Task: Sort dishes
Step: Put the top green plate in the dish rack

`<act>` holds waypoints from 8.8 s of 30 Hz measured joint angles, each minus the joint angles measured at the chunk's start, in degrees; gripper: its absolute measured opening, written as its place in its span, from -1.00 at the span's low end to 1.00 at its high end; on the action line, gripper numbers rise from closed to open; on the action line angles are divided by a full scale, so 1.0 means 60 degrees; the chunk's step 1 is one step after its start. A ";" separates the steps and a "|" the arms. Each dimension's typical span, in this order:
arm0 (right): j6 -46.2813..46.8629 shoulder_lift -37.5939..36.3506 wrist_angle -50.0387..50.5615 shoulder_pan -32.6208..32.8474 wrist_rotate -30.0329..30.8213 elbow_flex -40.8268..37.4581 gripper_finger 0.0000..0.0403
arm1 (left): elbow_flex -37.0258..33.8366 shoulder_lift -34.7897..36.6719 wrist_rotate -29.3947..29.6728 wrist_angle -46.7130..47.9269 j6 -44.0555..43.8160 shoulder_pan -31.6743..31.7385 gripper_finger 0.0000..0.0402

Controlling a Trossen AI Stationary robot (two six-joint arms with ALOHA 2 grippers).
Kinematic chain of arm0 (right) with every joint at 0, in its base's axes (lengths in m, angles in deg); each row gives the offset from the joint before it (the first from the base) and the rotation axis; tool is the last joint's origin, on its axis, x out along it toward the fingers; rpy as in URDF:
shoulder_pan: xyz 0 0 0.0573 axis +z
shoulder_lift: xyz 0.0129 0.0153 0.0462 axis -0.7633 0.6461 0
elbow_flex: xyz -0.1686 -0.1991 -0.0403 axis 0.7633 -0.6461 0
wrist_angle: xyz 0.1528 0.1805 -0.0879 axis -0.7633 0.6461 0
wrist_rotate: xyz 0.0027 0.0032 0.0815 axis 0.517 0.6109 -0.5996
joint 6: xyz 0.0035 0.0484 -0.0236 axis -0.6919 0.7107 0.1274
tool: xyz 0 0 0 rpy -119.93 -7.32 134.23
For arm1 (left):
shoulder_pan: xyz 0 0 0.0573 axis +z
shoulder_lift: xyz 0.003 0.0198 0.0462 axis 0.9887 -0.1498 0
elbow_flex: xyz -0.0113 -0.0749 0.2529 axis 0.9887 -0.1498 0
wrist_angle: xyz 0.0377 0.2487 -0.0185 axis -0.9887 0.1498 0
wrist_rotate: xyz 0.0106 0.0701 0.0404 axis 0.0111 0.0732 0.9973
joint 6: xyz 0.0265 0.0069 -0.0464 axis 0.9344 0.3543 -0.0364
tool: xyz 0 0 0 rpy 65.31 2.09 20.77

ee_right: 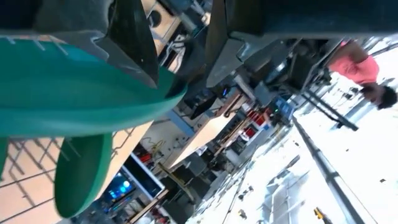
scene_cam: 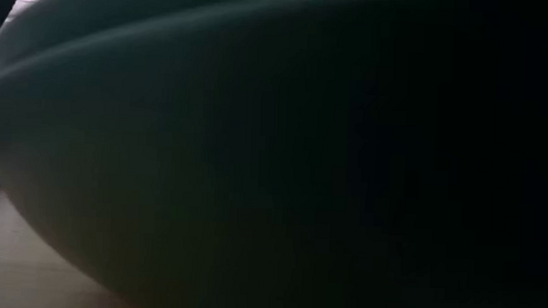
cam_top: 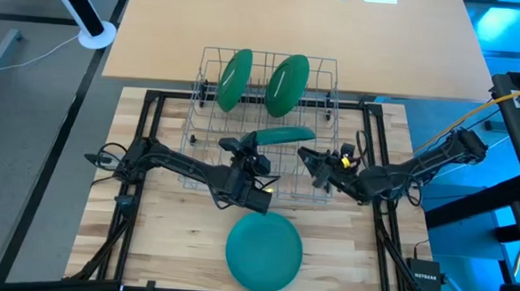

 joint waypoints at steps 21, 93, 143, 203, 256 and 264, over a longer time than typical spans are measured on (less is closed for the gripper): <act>0.0781 0.0564 0.0088 -0.0601 -0.1264 0.0004 -0.33 | -0.0007 -0.0001 -0.0047 0.0007 0.0278 -0.0050 -1.00; 0.2549 0.0925 -0.0221 -0.2174 -0.0243 0.0076 -0.76 | -0.0095 -0.0015 -0.0036 -0.2503 0.2247 -0.0473 -1.00; -0.4528 -0.1154 0.1102 -0.1391 -0.4544 0.0022 -0.96 | 0.0004 0.1772 -0.0033 -0.1881 0.1582 -0.2964 -0.14; 0.0104 -0.1555 0.5258 0.3527 0.2178 -0.1559 -0.96 | -0.0004 0.1767 -0.0033 -0.1927 -0.0057 -0.2607 -0.14; 0.1517 -0.1639 0.6173 0.2639 -0.1244 -0.1483 -0.35 | -0.0004 0.1763 -0.0036 -0.1930 0.0180 -0.2611 -0.14; 0.1525 -0.2319 0.6567 0.2649 -0.0330 -0.1468 -0.35 | -0.0007 0.1763 -0.0089 -0.1931 0.0168 -0.2636 -0.14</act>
